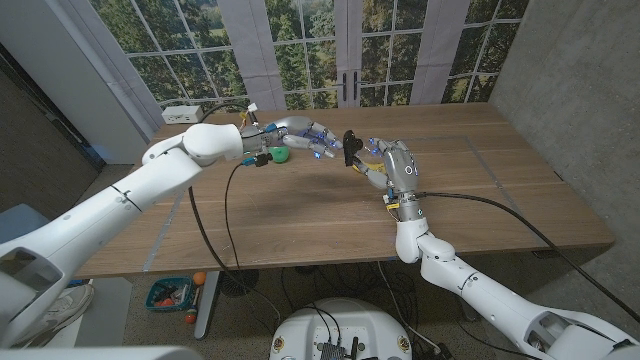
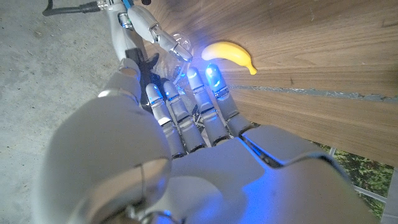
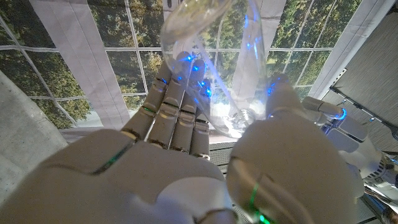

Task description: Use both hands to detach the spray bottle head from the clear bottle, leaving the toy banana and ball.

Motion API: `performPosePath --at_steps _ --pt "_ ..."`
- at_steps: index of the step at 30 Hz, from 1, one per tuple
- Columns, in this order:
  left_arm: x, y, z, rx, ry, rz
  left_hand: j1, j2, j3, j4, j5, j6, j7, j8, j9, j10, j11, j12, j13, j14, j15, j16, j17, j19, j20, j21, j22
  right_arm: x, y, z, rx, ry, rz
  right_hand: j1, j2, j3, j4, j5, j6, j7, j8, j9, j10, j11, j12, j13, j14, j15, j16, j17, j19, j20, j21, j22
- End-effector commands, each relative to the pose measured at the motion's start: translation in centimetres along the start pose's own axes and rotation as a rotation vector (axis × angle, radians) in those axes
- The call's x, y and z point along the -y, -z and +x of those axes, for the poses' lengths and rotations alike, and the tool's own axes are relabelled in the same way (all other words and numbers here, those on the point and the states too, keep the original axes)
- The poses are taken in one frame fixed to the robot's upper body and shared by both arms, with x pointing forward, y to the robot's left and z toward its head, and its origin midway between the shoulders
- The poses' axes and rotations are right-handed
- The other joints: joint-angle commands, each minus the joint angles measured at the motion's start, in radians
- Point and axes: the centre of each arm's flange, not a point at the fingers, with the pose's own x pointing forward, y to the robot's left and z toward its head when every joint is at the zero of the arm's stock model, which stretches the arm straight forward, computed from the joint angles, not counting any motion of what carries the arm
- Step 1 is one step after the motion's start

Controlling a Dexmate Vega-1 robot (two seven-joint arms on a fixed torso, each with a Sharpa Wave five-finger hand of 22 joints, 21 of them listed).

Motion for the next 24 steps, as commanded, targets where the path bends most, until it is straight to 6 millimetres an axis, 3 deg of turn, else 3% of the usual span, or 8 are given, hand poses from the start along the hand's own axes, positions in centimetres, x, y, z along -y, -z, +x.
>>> performPosePath --at_steps 1,4,7,10,13,14,17,24 --pt "0.9 -2.3 0.6 0.022 0.058 0.079 0.032 0.025 0.022 0.001 -0.001 -0.006 0.012 -0.016 -0.002 0.024 0.004 -0.017 -0.006 0.033 -0.172 0.053 0.048 0.015 -0.075 0.036 0.015 -0.8 0.3 -0.7 -0.010 -0.056 -0.025 0.151 0.157 0.025 0.015 0.005 0.267 -0.254 0.004 0.003 0.192 -0.193 -0.004 0.008 0.048 -0.155 -0.007 0.008 -0.005 -0.121 0.011 0.002" --pt "1.2 -2.7 0.1 0.020 -0.014 0.110 0.021 0.031 0.028 0.006 -0.003 -0.052 0.018 -0.052 -0.002 -0.040 0.016 -0.066 -0.013 0.011 -0.170 0.042 0.054 0.000 -0.064 0.059 0.020 -0.8 0.5 -0.8 -0.022 -0.059 -0.025 0.150 0.156 0.024 0.015 0.006 0.267 -0.256 0.003 0.003 0.196 -0.193 -0.005 0.009 0.048 -0.155 -0.010 0.012 -0.008 -0.122 0.015 0.001" --pt "1.5 -2.8 -0.7 0.030 -0.124 0.135 0.002 0.018 0.029 0.007 -0.003 -0.104 0.017 -0.089 0.000 -0.122 0.048 -0.107 -0.012 -0.043 -0.164 0.001 0.043 -0.028 -0.053 0.073 0.020 -0.6 0.6 -0.8 -0.039 -0.056 -0.014 0.148 0.152 0.022 0.016 0.006 0.266 -0.259 0.004 0.005 0.191 -0.191 -0.005 0.016 0.046 -0.154 -0.013 0.014 -0.015 -0.127 0.016 0.001" --pt "2.0 -3.0 -1.8 0.039 -0.252 0.186 -0.013 -0.009 0.031 0.004 -0.003 -0.191 -0.023 -0.132 0.006 -0.238 0.057 -0.127 -0.002 -0.091 -0.158 -0.046 0.028 -0.057 -0.057 0.068 0.005 -0.3 0.6 -0.7 -0.062 -0.058 0.001 0.144 0.151 0.019 0.019 0.008 0.269 -0.252 0.010 0.013 0.193 -0.192 -0.002 0.025 0.047 -0.154 -0.015 0.019 -0.021 -0.131 0.018 0.001" --pt "2.3 -3.2 -2.4 0.032 -0.331 0.240 -0.028 -0.041 0.033 0.005 0.000 -0.319 -0.056 -0.160 0.012 -0.344 0.069 -0.120 0.007 -0.176 -0.152 -0.125 -0.008 -0.113 -0.042 0.026 -0.019 0.0 0.6 -0.5 -0.082 -0.065 0.018 0.140 0.150 0.016 0.021 0.010 0.269 -0.243 0.016 0.024 0.195 -0.193 0.003 0.037 0.048 -0.154 -0.017 0.025 -0.024 -0.136 0.021 0.000" --pt "2.4 -3.2 -2.5 0.023 -0.355 0.269 -0.035 -0.053 0.036 0.006 0.001 -0.386 -0.061 -0.162 0.012 -0.398 0.073 -0.118 0.007 -0.210 -0.145 -0.159 -0.026 -0.135 -0.028 0.000 -0.025 0.1 0.6 -0.5 -0.087 -0.067 0.031 0.139 0.151 0.015 0.022 0.012 0.268 -0.242 0.018 0.028 0.194 -0.193 0.004 0.041 0.049 -0.154 -0.017 0.028 -0.024 -0.136 0.023 0.000" --pt "2.7 -3.4 -2.9 0.001 -0.446 0.349 -0.044 -0.081 0.033 0.005 -0.002 -0.508 -0.061 -0.165 0.012 -0.476 0.074 -0.116 0.007 -0.292 -0.141 -0.219 -0.054 -0.168 -0.021 -0.049 -0.028 0.5 0.6 -0.4 -0.102 -0.066 0.059 0.139 0.153 0.015 0.023 0.014 0.271 -0.238 0.025 0.037 0.196 -0.194 0.008 0.050 0.053 -0.155 -0.017 0.033 -0.025 -0.136 0.026 0.000" --pt "2.7 -3.0 -3.3 -0.011 -0.522 0.404 -0.031 -0.107 0.022 0.001 -0.005 -0.614 -0.063 -0.162 0.011 -0.544 0.066 -0.116 0.006 -0.364 -0.139 -0.264 -0.088 -0.173 -0.025 -0.088 -0.028 0.9 0.7 -0.3 -0.124 -0.067 0.097 0.139 0.153 0.014 0.023 0.018 0.268 -0.237 0.033 0.050 0.200 -0.194 0.008 0.054 0.056 -0.155 -0.018 0.044 -0.026 -0.136 0.033 -0.001"
